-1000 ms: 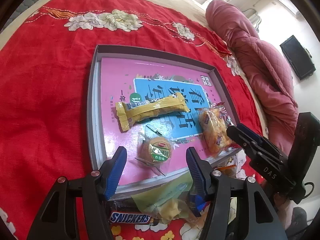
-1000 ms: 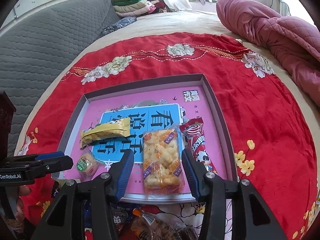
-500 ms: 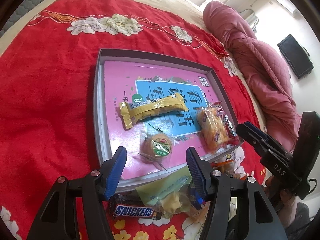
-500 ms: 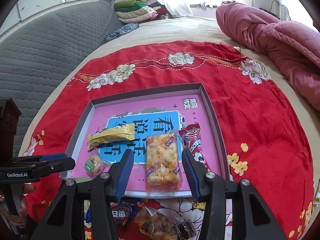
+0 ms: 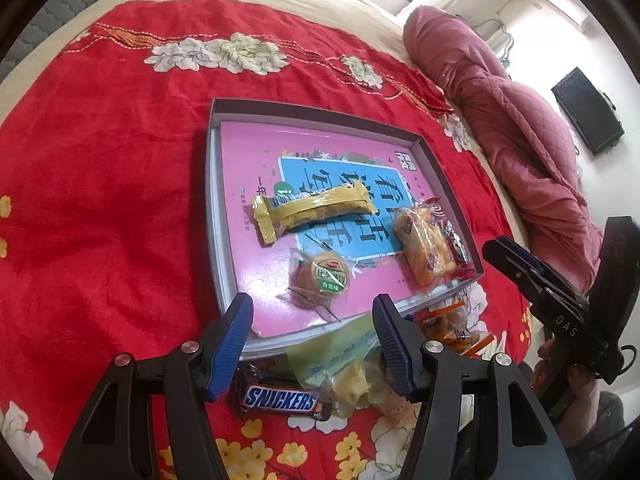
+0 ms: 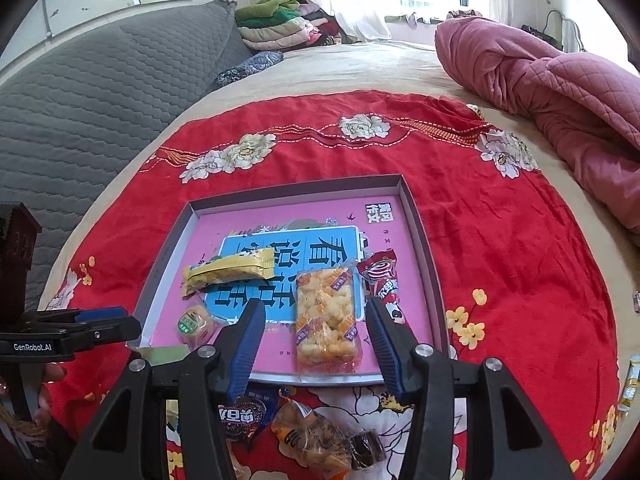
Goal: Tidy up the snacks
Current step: 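Withdraw both open tools from the tray back toward the snack pile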
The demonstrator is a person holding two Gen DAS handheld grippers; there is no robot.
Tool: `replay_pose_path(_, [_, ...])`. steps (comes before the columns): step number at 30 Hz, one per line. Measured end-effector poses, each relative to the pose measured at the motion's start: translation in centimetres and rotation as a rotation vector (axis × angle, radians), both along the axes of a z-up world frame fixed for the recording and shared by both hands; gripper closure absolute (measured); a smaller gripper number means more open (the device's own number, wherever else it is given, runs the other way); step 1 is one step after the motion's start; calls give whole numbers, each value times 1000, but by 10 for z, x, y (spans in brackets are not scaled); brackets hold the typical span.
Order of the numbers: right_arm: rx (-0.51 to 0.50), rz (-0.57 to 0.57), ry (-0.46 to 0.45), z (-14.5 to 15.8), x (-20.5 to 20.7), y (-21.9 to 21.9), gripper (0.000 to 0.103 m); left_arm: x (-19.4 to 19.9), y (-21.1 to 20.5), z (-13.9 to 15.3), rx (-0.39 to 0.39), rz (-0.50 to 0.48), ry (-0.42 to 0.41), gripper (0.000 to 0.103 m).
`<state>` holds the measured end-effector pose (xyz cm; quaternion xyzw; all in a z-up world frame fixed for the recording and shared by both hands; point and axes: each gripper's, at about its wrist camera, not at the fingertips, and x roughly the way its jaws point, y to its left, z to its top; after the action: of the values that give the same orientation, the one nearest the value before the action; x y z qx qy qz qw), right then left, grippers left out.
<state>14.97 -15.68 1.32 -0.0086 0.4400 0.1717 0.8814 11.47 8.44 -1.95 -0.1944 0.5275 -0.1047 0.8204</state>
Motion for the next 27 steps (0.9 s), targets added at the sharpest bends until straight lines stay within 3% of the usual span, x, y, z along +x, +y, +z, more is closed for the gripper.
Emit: replay_pose_path(27, [-63, 85, 2, -8, -38, -6, 49, -20, 21, -3, -6, 66, 18, 39])
